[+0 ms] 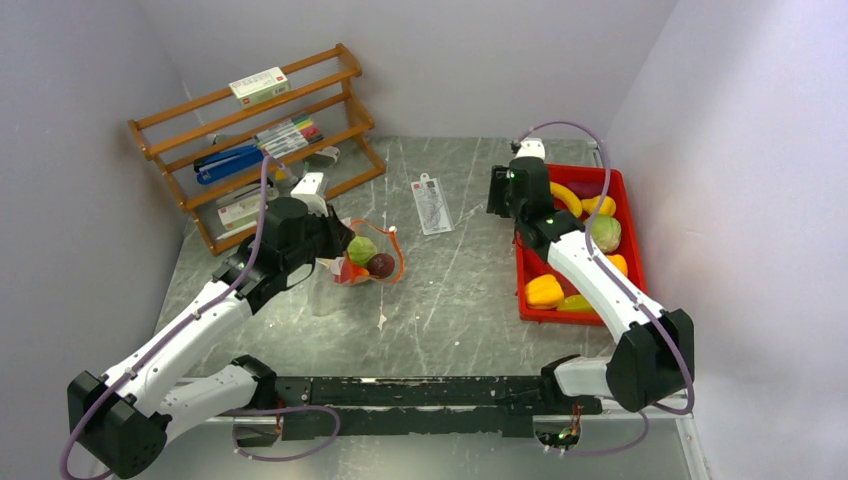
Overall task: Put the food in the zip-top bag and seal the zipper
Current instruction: Pick up the fake vegetable from the bin.
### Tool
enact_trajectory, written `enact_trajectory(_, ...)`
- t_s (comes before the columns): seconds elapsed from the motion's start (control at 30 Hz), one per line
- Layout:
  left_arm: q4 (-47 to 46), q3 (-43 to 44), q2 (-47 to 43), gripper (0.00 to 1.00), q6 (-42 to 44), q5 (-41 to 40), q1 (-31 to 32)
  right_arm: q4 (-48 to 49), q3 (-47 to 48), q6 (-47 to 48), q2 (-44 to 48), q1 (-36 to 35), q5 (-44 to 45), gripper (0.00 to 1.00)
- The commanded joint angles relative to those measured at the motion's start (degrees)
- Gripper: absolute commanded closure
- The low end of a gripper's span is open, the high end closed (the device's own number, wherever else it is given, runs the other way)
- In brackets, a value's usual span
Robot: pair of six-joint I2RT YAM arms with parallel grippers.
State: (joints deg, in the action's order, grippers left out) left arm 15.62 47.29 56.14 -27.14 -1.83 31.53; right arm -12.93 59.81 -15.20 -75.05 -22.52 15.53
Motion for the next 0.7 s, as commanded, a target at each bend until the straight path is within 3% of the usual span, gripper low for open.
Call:
enact_trajectory(0.0, -2.6, -0.4, -0.4, 0.93, 0.9, 1.6, -0.4, -6.5, 1.2, 3.7, 0.7, 3.2, 5.2, 0.51)
enact_trajectory(0.33, -2.3, 0.1, -0.2, 0.93, 1.2, 5.3, -0.3, -13.6, 1.4, 1.9, -2.4, 11.7, 5.3, 0.52)
enact_trajectory(0.47, -3.2, -0.4, -0.7, 0.93, 0.8, 6.6, -0.3, -11.8, -1.1, -1.3, -3.1, 17.3, 4.2, 0.50)
enact_trajectory(0.67, -6.2, -3.2, -0.3, 0.93, -1.0, 9.2, -0.3, -8.9, -1.1, -3.3, -7.1, 21.1, 10.8, 0.43)
